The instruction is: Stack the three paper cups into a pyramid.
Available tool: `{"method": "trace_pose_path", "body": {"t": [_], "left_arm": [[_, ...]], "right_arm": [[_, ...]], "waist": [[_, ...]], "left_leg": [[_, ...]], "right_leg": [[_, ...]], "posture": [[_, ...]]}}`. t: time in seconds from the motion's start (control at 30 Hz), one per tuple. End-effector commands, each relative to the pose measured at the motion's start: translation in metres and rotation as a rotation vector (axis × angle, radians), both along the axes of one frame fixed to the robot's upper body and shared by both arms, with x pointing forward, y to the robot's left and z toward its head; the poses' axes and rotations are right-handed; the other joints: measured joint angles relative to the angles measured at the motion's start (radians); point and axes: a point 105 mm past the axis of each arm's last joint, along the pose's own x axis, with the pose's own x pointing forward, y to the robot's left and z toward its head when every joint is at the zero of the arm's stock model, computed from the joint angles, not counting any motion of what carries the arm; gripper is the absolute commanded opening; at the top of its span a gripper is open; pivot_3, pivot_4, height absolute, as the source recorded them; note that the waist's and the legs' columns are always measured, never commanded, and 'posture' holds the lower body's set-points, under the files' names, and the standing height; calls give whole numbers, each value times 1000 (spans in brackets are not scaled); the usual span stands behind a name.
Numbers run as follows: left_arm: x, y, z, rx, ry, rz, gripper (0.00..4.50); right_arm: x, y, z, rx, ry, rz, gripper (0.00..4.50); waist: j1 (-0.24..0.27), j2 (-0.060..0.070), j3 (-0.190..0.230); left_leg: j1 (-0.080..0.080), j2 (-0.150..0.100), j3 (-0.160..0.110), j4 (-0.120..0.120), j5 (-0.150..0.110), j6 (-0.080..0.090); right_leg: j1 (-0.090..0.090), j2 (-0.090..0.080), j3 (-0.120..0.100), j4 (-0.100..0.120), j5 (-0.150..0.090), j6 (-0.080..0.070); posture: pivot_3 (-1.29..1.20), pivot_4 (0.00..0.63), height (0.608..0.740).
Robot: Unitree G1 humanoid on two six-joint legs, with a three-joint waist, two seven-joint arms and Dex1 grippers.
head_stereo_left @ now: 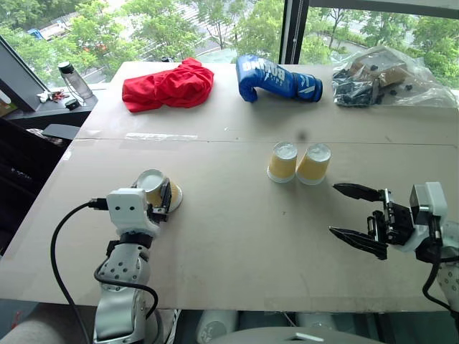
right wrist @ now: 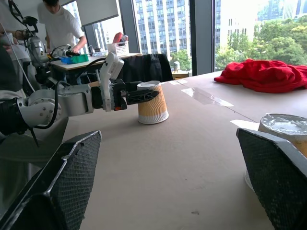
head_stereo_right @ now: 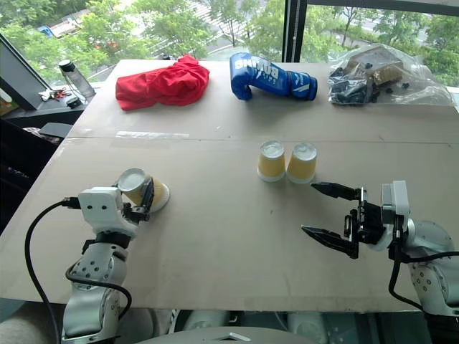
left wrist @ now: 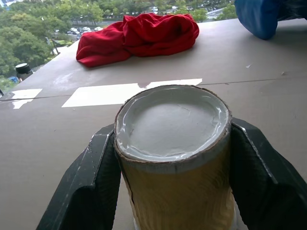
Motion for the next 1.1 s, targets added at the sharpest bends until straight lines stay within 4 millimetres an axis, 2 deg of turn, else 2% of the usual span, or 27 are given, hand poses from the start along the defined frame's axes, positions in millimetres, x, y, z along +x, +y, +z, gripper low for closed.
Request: {"method": "trace_pose_path", "body": {"t": [0.03, 0.2, 0.33, 0.5, 0.57, 0.63, 0.7, 0.83, 1.1], "left_arm": [[13, -15, 36, 49, -110, -107, 2448], [54, -72, 84, 72, -148, -463, 2448], [75, -113, 117, 87, -148, -707, 2448], [81, -173, 130, 127, -84, -1028, 2448], [83, -186, 131, 138, -69, -1075, 2448], [82, -211, 135, 152, -60, -1152, 2448], [76, -229, 139, 125, -62, -1221, 2448], [79, -236, 137, 157, -79, -1218, 2448], [88, -240, 125, 231, -71, -1192, 2448]], "right_arm": [[2, -4, 13, 26, -54, -45, 4500], [16, -20, 25, 79, -85, -193, 4500], [23, -35, 23, 63, -101, -338, 4500], [23, -43, 17, 44, -99, -451, 4500], [22, -43, 16, 44, -100, -470, 4500], [19, -41, 12, 28, -110, -487, 4500], [17, -41, 9, 31, -114, -507, 4500], [17, -42, 5, 53, -101, -537, 4500], [16, -43, -4, 53, -83, -567, 4500]], "waist": [[4, 0, 0], [6, -1, 0], [0, -1, 0], [-2, -2, 0], [-10, -1, 1], [-11, -2, 1], [-11, -2, 1], [-27, -2, 1], [-23, -2, 1]], "left_leg": [[0, 0, 0, 0, 0, 0], [-1, -2, -1, 1, 0, 0], [0, -3, -1, 2, 0, -1], [-2, -3, -2, 1, 3, -5], [-2, -3, -1, 0, 3, -5], [-2, -3, -1, 0, 3, -5], [-2, -3, -1, 1, 3, -4], [-1, -3, 0, 1, 3, -4], [-1, -3, 0, 1, 3, -4]], "right_leg": [[0, 0, -1, 0, 0, 0], [1, 0, -2, 1, 0, 0], [0, 1, -1, 2, 0, 1], [-2, 3, -2, 2, -1, 2], [-2, 4, -1, 2, -1, 2], [-2, 4, -1, 2, -1, 2], [-2, 4, -1, 3, -1, 2], [-2, 3, 1, 3, -1, 2], [-2, 4, 1, 3, -1, 2]], "posture": [[0, 150, 740], [0, 150, 740], [0, 150, 740], [0, 150, 740], [0, 150, 740], [0, 150, 740], [0, 150, 740], [0, 150, 740], [0, 150, 740]]}}
